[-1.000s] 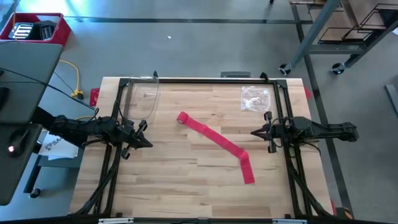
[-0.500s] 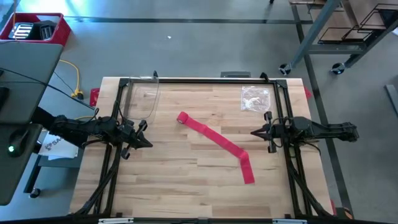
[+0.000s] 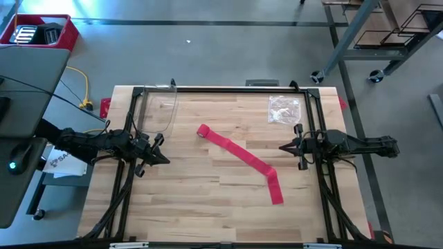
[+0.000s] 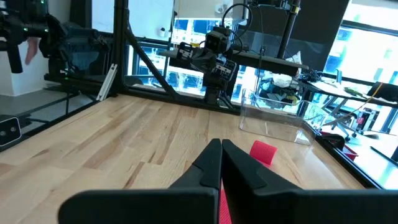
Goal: Roll bandage
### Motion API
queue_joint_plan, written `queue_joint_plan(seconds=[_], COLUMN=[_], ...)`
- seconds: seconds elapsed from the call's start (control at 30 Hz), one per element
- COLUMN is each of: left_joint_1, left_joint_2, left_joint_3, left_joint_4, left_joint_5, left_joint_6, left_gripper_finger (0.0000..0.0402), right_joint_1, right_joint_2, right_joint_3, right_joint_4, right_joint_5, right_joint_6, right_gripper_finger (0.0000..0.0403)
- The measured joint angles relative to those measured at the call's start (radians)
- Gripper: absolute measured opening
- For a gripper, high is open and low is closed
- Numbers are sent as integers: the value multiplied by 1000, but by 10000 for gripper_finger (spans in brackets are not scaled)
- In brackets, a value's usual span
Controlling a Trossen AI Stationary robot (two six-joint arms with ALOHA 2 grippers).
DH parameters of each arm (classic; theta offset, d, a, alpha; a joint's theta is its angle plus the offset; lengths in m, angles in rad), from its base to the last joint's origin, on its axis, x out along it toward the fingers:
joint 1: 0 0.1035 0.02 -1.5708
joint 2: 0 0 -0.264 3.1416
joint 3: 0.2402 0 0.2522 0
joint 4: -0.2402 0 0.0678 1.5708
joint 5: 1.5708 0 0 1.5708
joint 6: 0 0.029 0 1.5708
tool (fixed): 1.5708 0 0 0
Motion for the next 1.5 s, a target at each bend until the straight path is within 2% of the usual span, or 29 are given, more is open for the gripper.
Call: queue_joint_plan(seconds=[0.23,0.33,0.43,0.53,0.6,0.7,0.83,1.03,1.27,1.37,1.5], left_joint_1=[1,2,2,2,2,2,2,2,2,26,88], left_joint_2=[0,1,0,9,24,78,192,424,775,924,1086], left_joint_3=[0,0,0,0,14,70,179,411,692,759,788], left_joint_4=[14,73,227,358,377,343,286,137,-82,-122,-166], left_joint_5=[-19,-138,-241,-430,-515,-550,-527,-536,-708,-728,-724], left_joint_6=[27,73,-49,-146,-164,-167,-167,-126,-132,-268,-627], left_gripper_finger=[1,1,1,1,1,1,1,1,1,5,29], right_joint_1=[0,0,0,0,0,0,0,0,0,0,0], right_joint_2=[0,0,0,0,0,0,0,0,0,0,0], right_joint_3=[0,0,0,0,0,0,0,0,0,0,0], right_joint_4=[0,0,0,0,0,0,0,0,0,0,0], right_joint_5=[0,0,0,0,0,0,0,0,0,0,0], right_joint_6=[0,0,0,0,0,0,0,0,0,0,0], right_gripper_finger=[0,0,0,0,0,0,0,0,0,0,0])
